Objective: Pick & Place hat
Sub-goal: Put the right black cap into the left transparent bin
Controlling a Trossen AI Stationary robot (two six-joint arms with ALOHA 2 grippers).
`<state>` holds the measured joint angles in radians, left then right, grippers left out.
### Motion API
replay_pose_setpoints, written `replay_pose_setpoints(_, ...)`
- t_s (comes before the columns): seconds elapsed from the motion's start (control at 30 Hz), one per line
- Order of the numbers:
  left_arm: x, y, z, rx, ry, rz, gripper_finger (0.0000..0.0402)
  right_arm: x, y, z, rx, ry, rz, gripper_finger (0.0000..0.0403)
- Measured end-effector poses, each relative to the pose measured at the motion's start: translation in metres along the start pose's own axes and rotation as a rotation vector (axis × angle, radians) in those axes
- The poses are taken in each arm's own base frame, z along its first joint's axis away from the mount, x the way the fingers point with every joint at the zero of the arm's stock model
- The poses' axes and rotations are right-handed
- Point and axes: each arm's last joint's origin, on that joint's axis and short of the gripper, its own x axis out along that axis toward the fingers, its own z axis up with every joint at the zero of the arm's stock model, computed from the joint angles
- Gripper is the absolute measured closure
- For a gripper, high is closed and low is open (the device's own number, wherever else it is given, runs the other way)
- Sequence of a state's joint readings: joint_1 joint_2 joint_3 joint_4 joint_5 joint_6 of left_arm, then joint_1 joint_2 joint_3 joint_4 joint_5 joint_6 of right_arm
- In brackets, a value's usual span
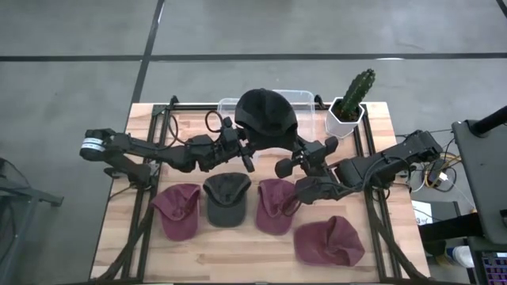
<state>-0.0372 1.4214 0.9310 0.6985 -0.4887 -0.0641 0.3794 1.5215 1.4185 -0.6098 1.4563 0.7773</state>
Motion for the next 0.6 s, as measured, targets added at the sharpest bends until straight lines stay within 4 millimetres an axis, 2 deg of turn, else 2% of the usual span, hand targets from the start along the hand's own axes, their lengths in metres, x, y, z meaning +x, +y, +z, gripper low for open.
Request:
replay_pose_setpoints(0.13, 0.0002, 0.0012, 0.0012, -0.044, -0.004, 0.004, 0.0288, 0.0001, 0.0004, -0.0003, 0.001, 0.014, 0.014, 0.0390)
replay_pose_setpoints(0.27, 0.0004, 0.0016, 0.0013, -0.051, -0.005, 0.005, 0.0375, 0.0001, 0.0007, -0.0002, 0.004, 0.016, 0.017, 0.0390)
replay_pose_setpoints(0.3, 0.0004, 0.0016, 0.0013, -0.059, -0.005, 0.006, 0.0385, 0.0001, 0.0006, -0.0002, 0.003, 0.017, 0.017, 0.0390)
replay_pose_setpoints(0.43, 0.0005, 0.0024, 0.0016, -0.090, -0.006, 0.011, 0.0393, 0.0002, 0.0006, -0.0002, -0.005, 0.019, 0.019, 0.0390)
replay_pose_setpoints(0.6, -0.0006, 0.0041, 0.0018, -0.100, 0.007, 0.049, 0.0395, -0.0001, -0.0011, 0.0018, -0.100, 0.068, 0.076, 0.0390)
